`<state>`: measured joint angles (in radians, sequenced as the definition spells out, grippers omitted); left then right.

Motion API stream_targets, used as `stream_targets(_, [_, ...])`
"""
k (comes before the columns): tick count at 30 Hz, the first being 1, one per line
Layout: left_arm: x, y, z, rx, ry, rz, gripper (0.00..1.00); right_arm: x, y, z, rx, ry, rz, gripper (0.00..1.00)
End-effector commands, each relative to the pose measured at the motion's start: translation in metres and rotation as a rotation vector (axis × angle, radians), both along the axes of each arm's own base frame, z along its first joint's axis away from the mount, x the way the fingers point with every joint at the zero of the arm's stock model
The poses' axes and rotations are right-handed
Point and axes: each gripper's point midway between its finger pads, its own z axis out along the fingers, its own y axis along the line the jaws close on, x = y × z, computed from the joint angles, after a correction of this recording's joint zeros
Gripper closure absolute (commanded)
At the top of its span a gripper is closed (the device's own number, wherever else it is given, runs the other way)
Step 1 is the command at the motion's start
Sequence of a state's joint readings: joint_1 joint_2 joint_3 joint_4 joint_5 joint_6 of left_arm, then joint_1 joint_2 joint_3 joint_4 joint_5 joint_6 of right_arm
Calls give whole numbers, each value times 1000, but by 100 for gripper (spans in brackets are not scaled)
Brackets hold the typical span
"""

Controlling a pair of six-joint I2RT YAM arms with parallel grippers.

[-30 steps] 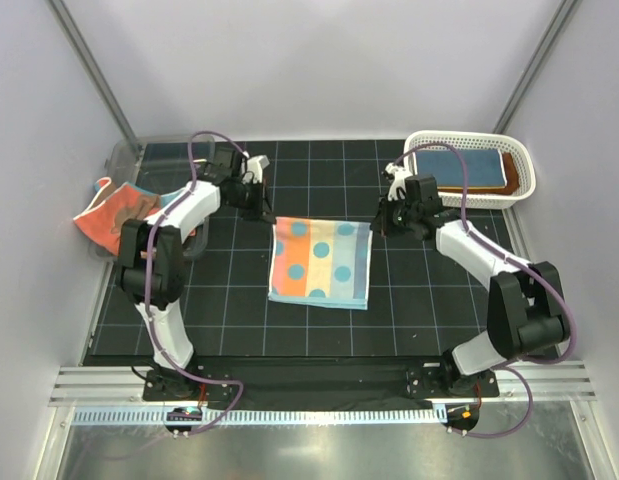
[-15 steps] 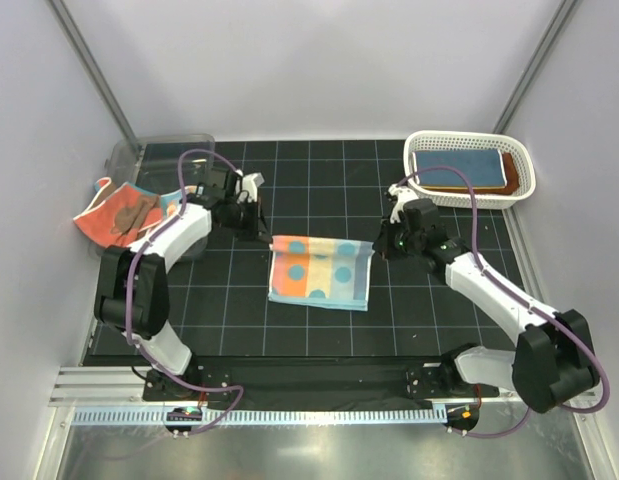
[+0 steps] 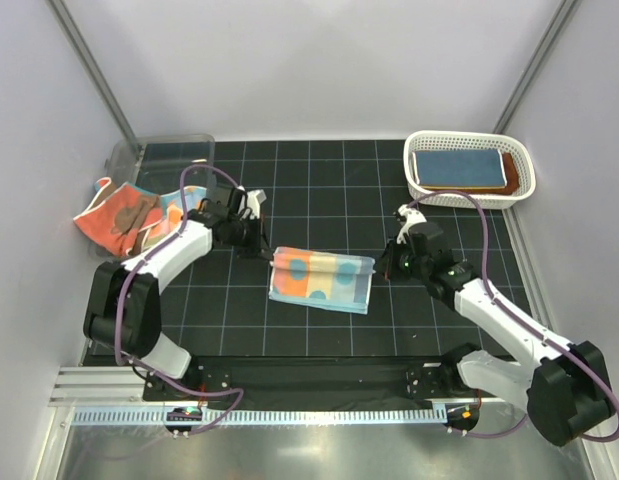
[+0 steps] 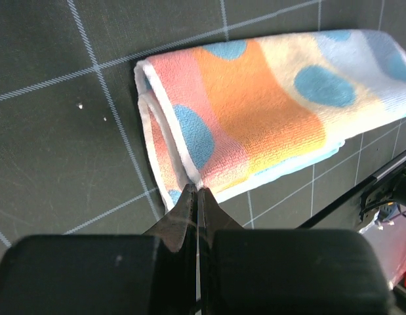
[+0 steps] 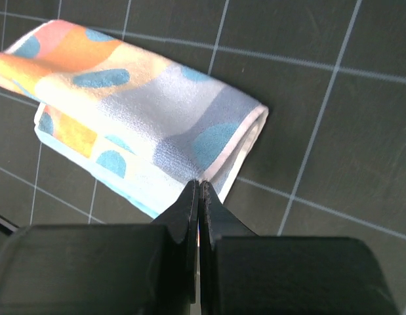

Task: Fold and stack the towels
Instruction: Fold the towel

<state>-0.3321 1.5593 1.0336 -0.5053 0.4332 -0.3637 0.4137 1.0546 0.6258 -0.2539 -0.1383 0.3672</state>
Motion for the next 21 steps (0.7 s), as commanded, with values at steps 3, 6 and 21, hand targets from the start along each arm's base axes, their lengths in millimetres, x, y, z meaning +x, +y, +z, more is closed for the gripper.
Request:
stream_targets(3, [1, 1, 14, -1, -61, 32, 100, -13, 13, -5, 83, 11, -13, 99])
stream_targets(6, [-5, 4, 7, 13, -41, 45, 100, -20, 15, -11, 88, 24, -17, 99])
stream_targets(21, [-34, 3, -12, 93, 14, 54, 100, -38, 8, -27, 55, 72, -18, 99])
